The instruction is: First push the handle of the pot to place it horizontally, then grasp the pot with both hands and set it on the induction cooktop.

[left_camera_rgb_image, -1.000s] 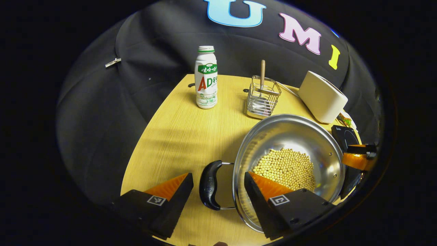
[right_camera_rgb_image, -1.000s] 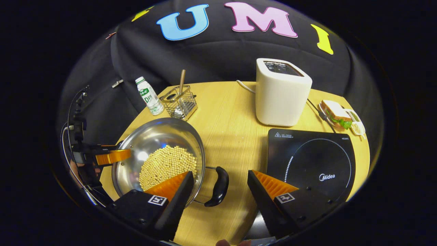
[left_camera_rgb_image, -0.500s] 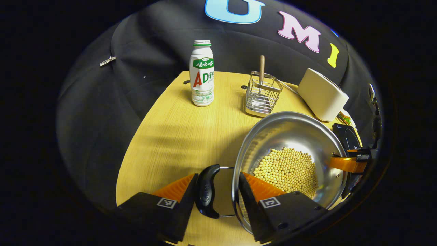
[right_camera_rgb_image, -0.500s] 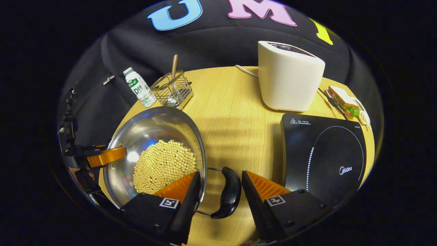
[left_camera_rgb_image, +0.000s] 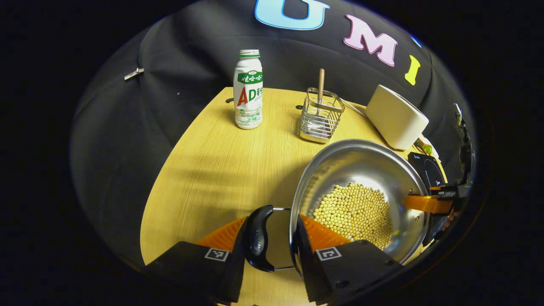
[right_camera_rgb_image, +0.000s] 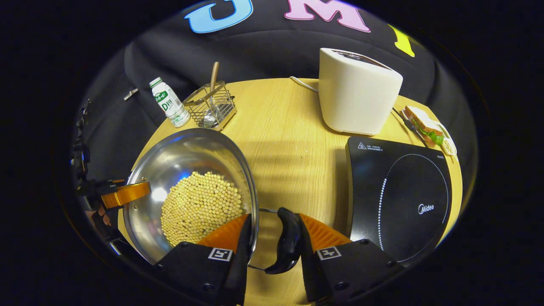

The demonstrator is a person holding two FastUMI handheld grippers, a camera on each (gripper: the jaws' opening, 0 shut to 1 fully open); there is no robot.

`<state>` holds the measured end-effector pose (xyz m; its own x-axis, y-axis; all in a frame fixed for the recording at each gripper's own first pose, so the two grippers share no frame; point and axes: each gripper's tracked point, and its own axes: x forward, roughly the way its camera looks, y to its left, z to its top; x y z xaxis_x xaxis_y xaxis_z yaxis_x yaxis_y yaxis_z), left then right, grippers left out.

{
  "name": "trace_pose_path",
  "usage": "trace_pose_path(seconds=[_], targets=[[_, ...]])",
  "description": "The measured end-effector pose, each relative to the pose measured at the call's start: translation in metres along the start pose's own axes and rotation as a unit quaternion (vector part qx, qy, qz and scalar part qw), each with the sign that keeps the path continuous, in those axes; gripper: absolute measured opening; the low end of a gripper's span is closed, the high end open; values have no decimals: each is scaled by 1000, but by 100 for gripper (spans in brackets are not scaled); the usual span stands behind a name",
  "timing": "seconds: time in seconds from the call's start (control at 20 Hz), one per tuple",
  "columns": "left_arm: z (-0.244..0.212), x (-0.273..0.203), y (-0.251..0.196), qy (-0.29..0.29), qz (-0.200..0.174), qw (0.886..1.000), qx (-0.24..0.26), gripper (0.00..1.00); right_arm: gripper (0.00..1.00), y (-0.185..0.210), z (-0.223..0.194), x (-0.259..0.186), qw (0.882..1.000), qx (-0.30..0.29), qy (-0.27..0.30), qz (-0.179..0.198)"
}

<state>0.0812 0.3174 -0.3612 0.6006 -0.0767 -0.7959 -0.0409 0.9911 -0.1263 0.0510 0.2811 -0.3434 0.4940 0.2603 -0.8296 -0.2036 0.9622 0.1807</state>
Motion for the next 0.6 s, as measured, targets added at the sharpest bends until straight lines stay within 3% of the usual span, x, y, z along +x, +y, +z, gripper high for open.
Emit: trace_pose_path(seconds=[0.6], targets=[[17, -81, -52, -10, 10, 1000, 18, 59, 57, -33, 16, -73, 1000, -2, -3, 19]])
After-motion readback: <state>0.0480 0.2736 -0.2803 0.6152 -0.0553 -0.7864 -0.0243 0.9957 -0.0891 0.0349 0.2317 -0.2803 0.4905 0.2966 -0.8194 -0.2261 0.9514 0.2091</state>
